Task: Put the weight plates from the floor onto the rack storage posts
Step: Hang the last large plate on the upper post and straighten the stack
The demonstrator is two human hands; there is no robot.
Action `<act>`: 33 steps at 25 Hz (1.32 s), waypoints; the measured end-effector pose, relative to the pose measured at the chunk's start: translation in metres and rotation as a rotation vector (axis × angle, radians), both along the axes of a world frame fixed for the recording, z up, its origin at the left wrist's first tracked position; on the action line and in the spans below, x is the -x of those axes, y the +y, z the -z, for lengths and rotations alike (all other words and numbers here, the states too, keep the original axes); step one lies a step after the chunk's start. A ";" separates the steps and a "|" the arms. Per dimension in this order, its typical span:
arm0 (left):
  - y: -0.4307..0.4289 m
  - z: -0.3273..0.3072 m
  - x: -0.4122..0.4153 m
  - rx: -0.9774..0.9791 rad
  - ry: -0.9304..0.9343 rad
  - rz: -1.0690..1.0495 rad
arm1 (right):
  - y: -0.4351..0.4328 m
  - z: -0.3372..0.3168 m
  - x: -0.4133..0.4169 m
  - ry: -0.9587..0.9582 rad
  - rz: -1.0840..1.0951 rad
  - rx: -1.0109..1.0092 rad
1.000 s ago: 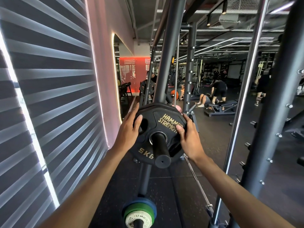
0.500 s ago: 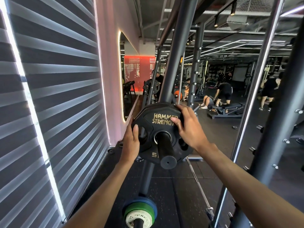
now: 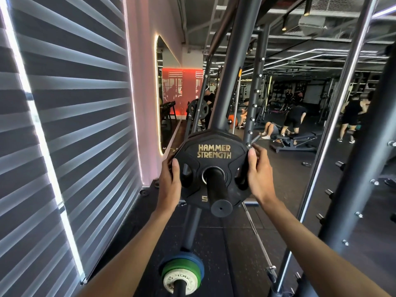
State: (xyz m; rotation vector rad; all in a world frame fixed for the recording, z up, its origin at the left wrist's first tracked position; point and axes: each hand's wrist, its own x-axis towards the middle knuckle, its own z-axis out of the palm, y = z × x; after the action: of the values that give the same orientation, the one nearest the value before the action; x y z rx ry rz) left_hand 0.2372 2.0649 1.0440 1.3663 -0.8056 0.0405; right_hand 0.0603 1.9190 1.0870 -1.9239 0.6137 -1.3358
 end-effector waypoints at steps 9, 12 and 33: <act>-0.031 0.005 -0.019 0.167 -0.321 -0.351 | -0.038 0.027 -0.037 -0.138 0.146 0.082; -0.035 0.005 -0.022 0.170 -0.357 -0.360 | -0.042 0.026 -0.041 -0.155 0.156 0.107; 0.085 0.115 -0.029 -0.613 -0.039 -0.292 | 0.045 0.192 -0.040 0.205 -0.017 -0.555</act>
State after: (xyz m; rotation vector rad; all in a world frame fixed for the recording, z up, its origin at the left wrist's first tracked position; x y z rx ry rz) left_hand 0.2662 2.1502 0.9289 2.0633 -0.6676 0.0498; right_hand 0.1002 1.9645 0.8953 -1.6041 0.9524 -0.8408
